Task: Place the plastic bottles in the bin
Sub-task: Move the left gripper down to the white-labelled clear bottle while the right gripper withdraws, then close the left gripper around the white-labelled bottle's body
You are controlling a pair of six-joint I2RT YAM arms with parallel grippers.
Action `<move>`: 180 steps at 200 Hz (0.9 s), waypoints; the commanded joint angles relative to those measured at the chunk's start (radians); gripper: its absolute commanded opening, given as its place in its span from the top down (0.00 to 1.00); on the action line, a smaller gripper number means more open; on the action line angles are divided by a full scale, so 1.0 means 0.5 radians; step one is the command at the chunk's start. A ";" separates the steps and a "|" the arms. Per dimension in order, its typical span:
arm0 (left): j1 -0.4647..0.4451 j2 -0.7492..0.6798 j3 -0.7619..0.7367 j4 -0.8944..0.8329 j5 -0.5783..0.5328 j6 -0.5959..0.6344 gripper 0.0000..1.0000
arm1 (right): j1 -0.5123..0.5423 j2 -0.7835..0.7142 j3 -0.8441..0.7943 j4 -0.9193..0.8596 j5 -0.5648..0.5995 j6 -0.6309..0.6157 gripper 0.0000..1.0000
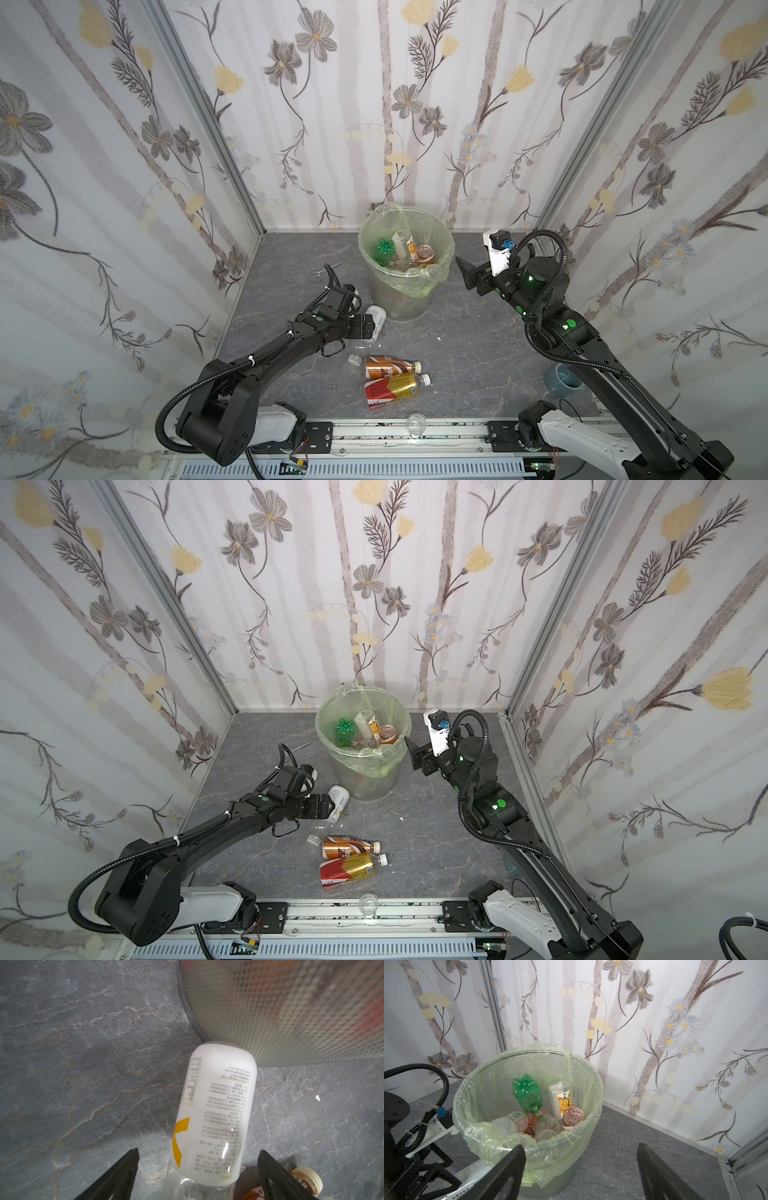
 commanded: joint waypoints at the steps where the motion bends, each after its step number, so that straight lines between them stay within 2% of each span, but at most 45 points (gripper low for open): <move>1: -0.041 0.084 0.053 0.015 -0.053 0.029 0.09 | -0.019 -0.030 -0.043 0.123 -0.055 0.039 0.15; 40: -0.079 0.277 0.110 0.028 -0.101 0.018 0.15 | -0.052 -0.089 -0.137 0.130 -0.093 0.067 0.15; 125: -0.088 0.386 0.099 0.048 -0.316 -0.013 0.26 | -0.131 -0.179 -0.230 0.118 -0.156 0.083 0.15; 155: -0.088 0.364 0.076 0.042 -0.394 -0.025 0.33 | -0.146 -0.190 -0.236 0.117 -0.159 0.085 0.15; 180: -0.083 0.209 0.050 0.036 -0.506 -0.038 0.40 | -0.153 -0.214 -0.249 0.115 -0.165 0.084 0.15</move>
